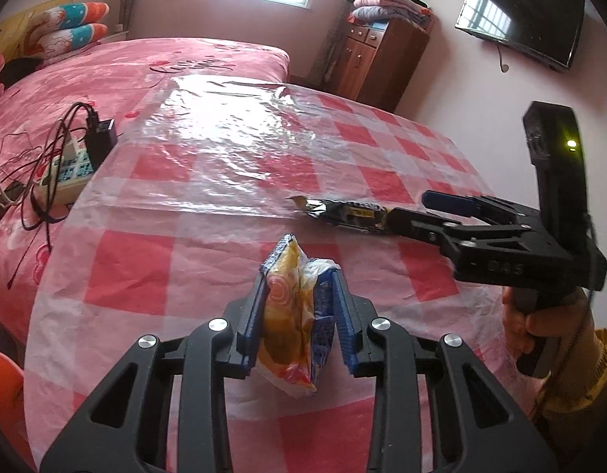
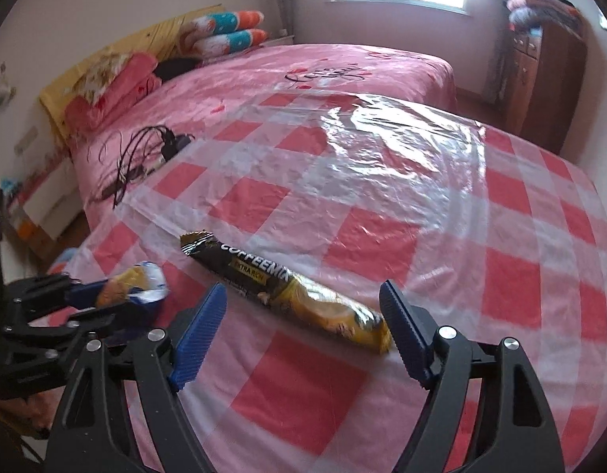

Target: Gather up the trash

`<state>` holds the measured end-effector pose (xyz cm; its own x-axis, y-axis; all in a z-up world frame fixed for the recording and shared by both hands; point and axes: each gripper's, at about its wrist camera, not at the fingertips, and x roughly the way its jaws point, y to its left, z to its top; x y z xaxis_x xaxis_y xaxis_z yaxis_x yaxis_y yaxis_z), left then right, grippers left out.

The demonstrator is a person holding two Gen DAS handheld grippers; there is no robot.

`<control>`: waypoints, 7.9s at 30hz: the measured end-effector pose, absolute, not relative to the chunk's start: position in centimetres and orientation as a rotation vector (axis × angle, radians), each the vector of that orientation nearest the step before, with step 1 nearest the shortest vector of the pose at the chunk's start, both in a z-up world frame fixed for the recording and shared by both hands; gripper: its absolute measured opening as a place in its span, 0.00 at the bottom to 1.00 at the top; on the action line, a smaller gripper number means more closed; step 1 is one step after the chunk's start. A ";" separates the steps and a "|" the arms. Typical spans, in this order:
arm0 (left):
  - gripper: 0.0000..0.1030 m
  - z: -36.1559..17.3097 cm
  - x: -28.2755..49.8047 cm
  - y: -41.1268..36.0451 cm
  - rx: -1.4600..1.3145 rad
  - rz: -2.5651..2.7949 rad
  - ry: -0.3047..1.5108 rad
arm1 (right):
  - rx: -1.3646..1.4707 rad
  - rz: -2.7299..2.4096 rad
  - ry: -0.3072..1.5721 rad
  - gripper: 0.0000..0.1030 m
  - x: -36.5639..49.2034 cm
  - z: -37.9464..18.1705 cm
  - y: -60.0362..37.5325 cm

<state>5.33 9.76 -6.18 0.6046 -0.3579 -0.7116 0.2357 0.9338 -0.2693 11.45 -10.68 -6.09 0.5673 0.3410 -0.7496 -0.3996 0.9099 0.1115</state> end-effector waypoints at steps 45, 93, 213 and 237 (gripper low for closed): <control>0.33 -6.7 4.4 14.0 -0.252 -0.286 0.836 | -0.215 0.503 0.902 0.23 9.4 -7.4 -5.5; 0.33 -3.4 -4.0 24.4 -0.360 -0.131 0.699 | -0.322 0.576 0.744 0.14 1.1 -1.3 3.4; 0.96 0.0 4.2 -0.4 -0.044 -0.126 0.680 | 0.127 0.135 0.527 0.92 -0.1 -3.4 -24.8; 0.96 -3.6 7.0 -0.5 -0.028 -0.105 0.793 | 0.172 0.116 0.701 0.92 2.8 -5.2 -25.1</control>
